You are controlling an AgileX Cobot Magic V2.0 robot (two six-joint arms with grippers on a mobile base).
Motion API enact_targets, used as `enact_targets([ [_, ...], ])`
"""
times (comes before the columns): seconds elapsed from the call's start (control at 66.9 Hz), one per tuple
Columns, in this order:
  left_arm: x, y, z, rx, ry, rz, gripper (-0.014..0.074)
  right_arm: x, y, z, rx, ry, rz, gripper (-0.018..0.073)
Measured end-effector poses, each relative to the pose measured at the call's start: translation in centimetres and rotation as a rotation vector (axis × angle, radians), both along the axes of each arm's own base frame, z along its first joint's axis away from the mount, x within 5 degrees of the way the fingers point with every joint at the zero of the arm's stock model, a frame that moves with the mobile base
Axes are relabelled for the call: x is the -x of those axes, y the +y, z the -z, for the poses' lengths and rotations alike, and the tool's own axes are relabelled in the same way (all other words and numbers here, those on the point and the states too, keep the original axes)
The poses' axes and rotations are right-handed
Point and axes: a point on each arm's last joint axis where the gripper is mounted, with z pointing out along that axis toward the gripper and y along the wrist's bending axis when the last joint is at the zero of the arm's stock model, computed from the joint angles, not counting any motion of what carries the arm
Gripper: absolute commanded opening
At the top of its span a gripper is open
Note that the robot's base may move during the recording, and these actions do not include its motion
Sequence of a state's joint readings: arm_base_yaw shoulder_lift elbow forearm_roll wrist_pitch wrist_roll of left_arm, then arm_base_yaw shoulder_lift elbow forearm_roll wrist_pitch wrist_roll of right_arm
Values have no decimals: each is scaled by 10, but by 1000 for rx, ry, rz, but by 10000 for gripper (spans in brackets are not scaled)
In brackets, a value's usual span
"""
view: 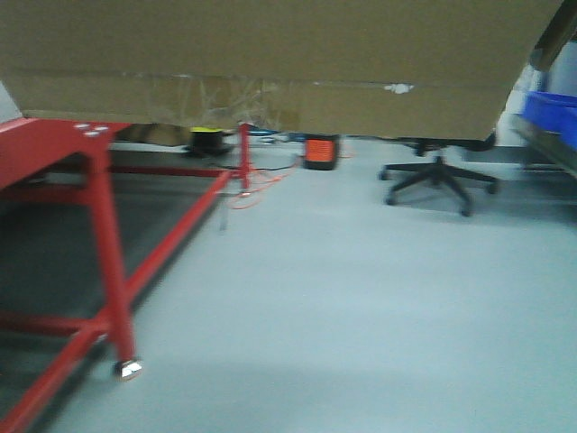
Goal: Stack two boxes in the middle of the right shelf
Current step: 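Drive the base to the steel shelf with blue bins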
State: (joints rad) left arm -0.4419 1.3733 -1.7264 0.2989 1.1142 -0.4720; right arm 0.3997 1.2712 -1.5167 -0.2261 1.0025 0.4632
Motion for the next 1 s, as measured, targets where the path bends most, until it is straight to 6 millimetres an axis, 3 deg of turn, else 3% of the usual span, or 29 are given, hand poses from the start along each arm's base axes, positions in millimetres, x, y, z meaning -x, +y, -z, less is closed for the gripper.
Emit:
enact_targets([
  [1.002, 0, 0, 0, -2, 1, -1, -111, 0, 0, 0, -1, -4, -1, -162],
])
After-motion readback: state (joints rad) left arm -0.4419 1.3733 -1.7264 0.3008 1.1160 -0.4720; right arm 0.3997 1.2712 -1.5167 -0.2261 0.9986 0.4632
